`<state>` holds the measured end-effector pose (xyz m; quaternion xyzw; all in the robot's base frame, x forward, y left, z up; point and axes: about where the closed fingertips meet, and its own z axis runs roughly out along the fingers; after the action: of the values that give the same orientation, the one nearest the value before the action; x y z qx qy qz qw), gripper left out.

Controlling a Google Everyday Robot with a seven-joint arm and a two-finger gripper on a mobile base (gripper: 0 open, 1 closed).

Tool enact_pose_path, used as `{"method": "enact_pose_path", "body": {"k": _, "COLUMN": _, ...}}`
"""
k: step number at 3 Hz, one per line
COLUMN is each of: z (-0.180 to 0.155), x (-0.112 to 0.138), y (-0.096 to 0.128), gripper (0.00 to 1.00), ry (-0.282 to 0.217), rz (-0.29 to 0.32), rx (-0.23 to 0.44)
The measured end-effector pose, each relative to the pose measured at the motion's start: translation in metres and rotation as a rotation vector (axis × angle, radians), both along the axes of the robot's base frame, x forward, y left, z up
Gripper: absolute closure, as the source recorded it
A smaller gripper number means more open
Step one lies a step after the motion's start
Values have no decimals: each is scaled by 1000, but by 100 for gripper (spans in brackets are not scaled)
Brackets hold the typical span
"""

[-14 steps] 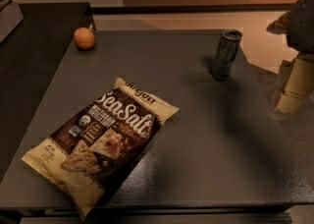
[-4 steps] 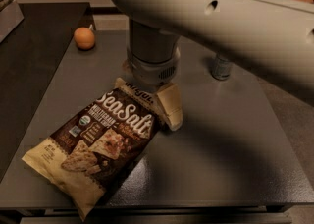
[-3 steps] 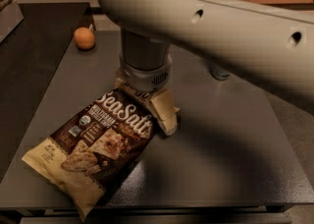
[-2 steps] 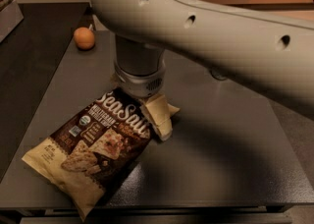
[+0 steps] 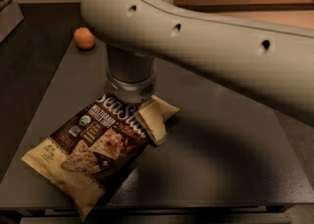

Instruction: Move brown chip bag near orange

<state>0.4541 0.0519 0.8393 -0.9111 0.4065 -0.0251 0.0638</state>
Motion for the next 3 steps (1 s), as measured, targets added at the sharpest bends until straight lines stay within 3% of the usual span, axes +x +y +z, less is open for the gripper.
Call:
{"method": "enact_pose_path", "body": {"k": 1, "z": -2, "x": -1, "y": 2, "gripper": 15, "ry": -2, "rz": 10, "rx": -7}}
{"method": "enact_pose_path", "body": {"k": 3, "z": 11, "x": 2, "y": 0, "gripper": 62, "ry": -24, "rz": 2, "rx": 10}}
